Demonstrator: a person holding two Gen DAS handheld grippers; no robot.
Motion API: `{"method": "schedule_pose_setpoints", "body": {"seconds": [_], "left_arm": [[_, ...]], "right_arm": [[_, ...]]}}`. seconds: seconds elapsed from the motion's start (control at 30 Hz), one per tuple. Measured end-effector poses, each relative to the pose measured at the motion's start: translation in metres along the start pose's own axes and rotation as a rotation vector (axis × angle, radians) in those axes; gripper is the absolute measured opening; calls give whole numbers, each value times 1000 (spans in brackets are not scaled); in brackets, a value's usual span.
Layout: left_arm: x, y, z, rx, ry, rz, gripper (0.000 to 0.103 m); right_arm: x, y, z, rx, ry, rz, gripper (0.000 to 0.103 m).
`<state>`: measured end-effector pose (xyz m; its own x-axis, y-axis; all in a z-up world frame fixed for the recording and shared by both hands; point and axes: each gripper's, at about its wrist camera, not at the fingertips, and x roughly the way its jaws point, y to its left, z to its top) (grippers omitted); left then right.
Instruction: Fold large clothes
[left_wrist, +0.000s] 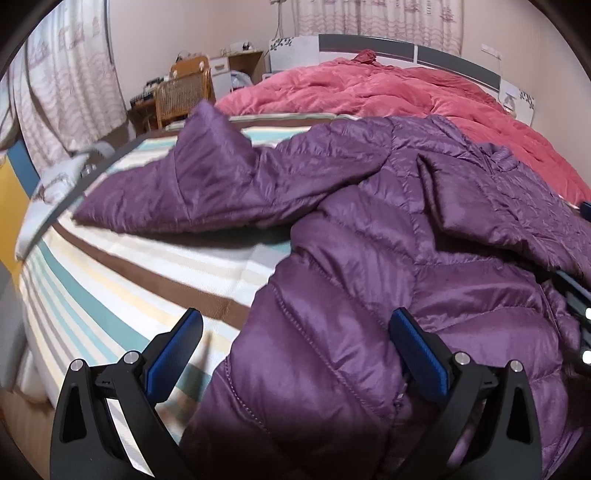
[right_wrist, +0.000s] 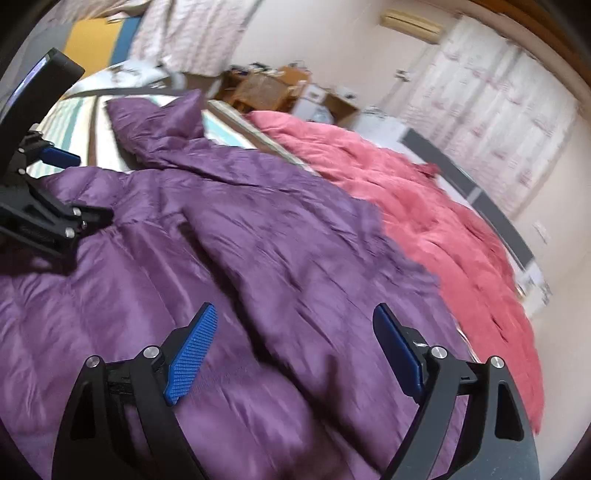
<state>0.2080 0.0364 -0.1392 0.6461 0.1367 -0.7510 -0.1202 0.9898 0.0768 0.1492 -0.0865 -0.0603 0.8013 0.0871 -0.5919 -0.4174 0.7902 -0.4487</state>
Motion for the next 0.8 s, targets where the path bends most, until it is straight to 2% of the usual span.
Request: {"method": "schedule_pose_setpoints", "body": {"seconds": [0.1,0.17,0.33,0.43,0.6,0.73,0.8], "left_arm": [[-19,-11,11,1,-58,-27,101],[-32,-22,24,1,-103,-59,101],[-44,-65,53,84,-184,-96,101],[-34,-96,68,139,-194,-99,101],[1,-133,85,197,-133,-98,101],[27,-137,81,203,-56,-72,101],[39,-131,75,180,-18,-85,101]], "right_arm": [[-16,-23,-21,142,28,-66,82],[-25,-58,-39,346,58,-112,65],[-34,-137,-91,793,144,-277,40],[-25,-165,-117,948,193,-297,29],[10,-171,-119,948,269,-244,25],[34,-159,-121,934,315,-203,25],[40,-150,-121,886,323,-231,25]]}}
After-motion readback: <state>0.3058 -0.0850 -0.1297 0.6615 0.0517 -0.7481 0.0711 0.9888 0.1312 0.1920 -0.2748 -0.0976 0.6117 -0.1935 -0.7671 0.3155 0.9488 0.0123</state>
